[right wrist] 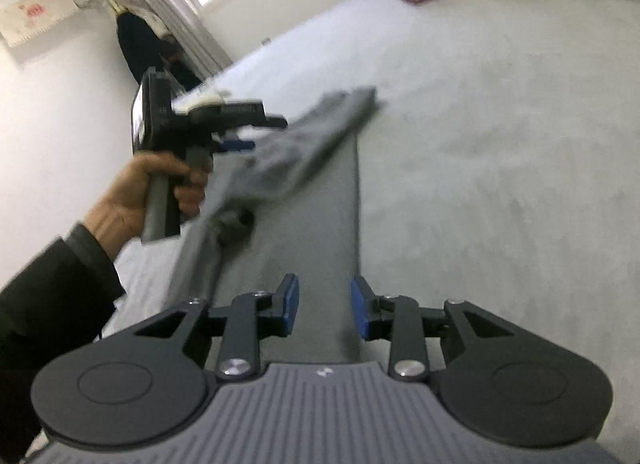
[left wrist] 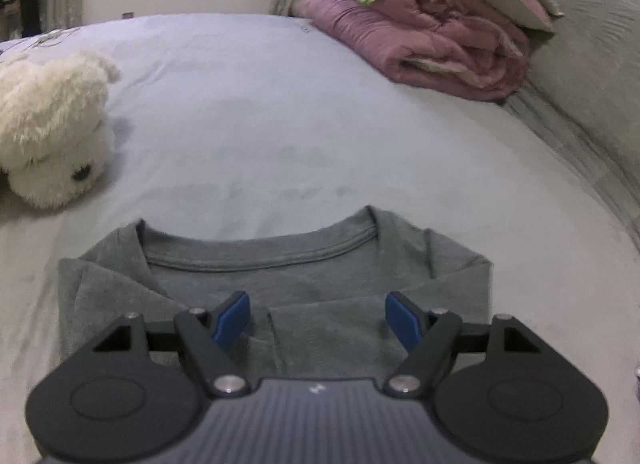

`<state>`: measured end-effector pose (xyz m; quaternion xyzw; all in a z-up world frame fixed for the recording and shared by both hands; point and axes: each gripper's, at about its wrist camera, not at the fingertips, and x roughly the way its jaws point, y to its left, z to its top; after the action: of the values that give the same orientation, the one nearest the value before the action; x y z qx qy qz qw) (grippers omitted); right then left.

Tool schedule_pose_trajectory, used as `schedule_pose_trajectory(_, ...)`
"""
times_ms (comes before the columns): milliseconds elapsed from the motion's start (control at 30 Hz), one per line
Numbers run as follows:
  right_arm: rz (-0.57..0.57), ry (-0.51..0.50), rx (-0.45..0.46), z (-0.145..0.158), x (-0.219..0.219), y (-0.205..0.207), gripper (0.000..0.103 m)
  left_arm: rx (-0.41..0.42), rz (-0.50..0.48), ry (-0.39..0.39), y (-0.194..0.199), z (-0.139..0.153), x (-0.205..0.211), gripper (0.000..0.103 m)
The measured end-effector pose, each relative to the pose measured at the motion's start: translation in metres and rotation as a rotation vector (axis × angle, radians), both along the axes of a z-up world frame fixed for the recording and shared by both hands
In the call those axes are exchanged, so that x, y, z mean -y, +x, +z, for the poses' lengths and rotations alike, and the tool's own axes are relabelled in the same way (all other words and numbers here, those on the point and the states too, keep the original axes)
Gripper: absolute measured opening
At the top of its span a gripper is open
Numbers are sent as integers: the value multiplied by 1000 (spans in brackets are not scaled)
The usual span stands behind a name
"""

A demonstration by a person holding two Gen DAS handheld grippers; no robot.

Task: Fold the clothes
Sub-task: 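Open the left gripper to release the hem near the collar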

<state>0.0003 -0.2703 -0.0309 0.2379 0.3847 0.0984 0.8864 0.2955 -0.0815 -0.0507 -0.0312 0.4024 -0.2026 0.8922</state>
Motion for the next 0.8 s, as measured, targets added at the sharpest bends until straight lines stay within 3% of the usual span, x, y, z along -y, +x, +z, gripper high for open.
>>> schedule_pose_trajectory(100, 36, -24, 24, 10, -9, -10, 34, -14, 6, 11, 1, -9, 4, 56)
schedule_pose_trajectory(133, 47, -31, 37, 14, -11, -12, 35, -16, 7, 20, 1, -12, 5, 48)
schedule_pose_trajectory(167, 55, -39, 46, 16, -13, -14, 36, -6, 11, 42, -1, -11, 7, 32)
schedule_pose_trajectory(267, 54, -58, 41, 15, -15, -13, 36, 9, 41, 37, -5, -5, 3, 12)
schedule_pose_trajectory(367, 56, -55, 35, 10, -17, -9, 36, 42, 54, 19, -13, 4, 0, 6)
schedule_pose_trajectory(567, 69, -70, 53, 10, -25, -9, 36, 87, 107, -39, -29, 25, -7, 5)
schedule_pose_trajectory(800, 64, -78, 58, 8, -25, -7, 36, 53, 300, -275, -50, 49, -40, 5)
